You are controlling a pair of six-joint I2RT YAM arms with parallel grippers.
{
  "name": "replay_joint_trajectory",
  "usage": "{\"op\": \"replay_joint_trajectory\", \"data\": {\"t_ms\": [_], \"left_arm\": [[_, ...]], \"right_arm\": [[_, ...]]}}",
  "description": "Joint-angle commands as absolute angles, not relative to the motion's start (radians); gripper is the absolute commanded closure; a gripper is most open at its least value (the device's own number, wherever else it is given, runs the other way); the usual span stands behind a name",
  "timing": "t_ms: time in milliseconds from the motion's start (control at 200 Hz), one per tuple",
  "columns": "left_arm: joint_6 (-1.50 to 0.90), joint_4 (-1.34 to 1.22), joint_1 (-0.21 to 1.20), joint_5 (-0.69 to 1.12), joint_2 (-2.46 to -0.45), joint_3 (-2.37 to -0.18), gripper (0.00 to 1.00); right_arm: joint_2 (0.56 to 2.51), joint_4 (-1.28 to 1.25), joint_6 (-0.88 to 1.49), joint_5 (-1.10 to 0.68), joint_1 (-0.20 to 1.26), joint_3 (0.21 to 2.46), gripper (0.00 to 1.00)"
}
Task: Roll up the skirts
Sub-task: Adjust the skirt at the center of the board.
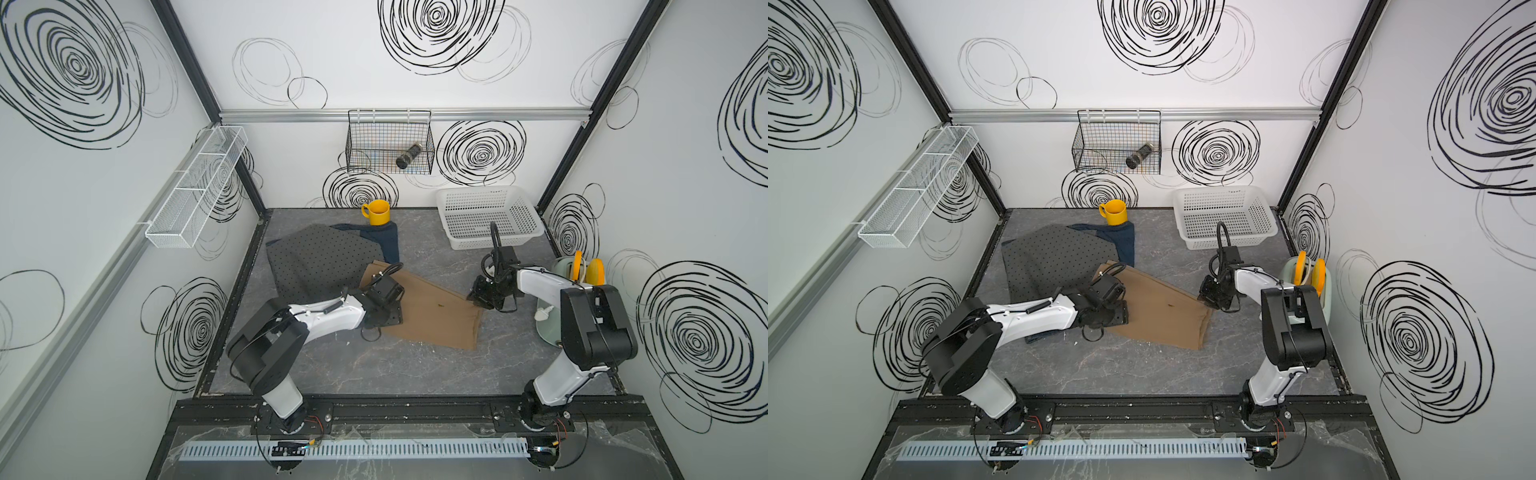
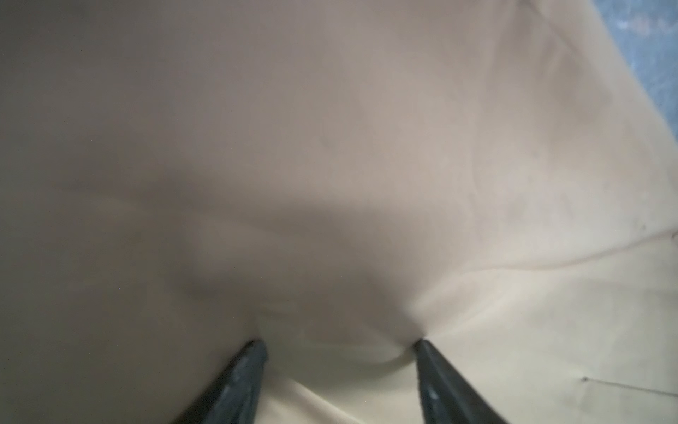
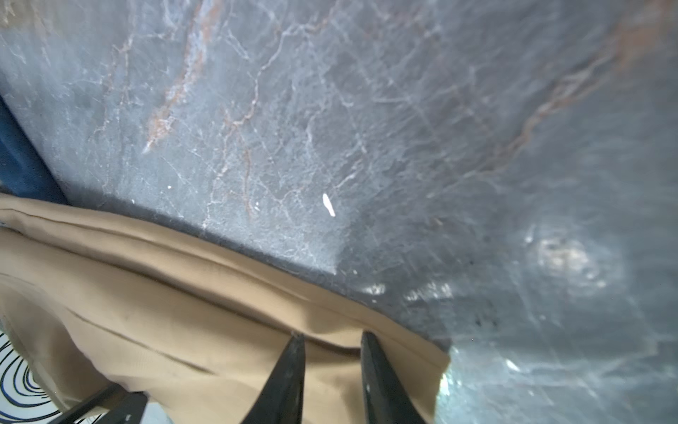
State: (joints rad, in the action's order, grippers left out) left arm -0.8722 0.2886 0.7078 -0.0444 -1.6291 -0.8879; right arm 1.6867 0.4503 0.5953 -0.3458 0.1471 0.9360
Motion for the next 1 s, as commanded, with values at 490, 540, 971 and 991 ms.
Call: {"op": "replay_joint_trajectory", "data": {"t_ms": [490,540,971,991], "left_arm": [[-0.655,0.492,0.672,-0.041,-1.774,-1.341,0.34],[-0.626,0.492,0.650,-0.046,-1.832,-1.388,0.42],[-0.596,0.458,0.521,-0.090,-2.105,-1.536,0.59],[-0.595,0.460,0.520,-0.093,-2.111,-1.545,0.57]], "right_arm": [[1.374,0.582,0.582,-0.186,0.420,0.863,0.61],[1.376,0.596,0.570,-0.246,0.430,0.843,0.62],[1.351,0.504,0.539,-0.434,0.307,0.627,0.59],[1.354,0.495,0.545,-0.439,0.300,0.621,0.58]]}}
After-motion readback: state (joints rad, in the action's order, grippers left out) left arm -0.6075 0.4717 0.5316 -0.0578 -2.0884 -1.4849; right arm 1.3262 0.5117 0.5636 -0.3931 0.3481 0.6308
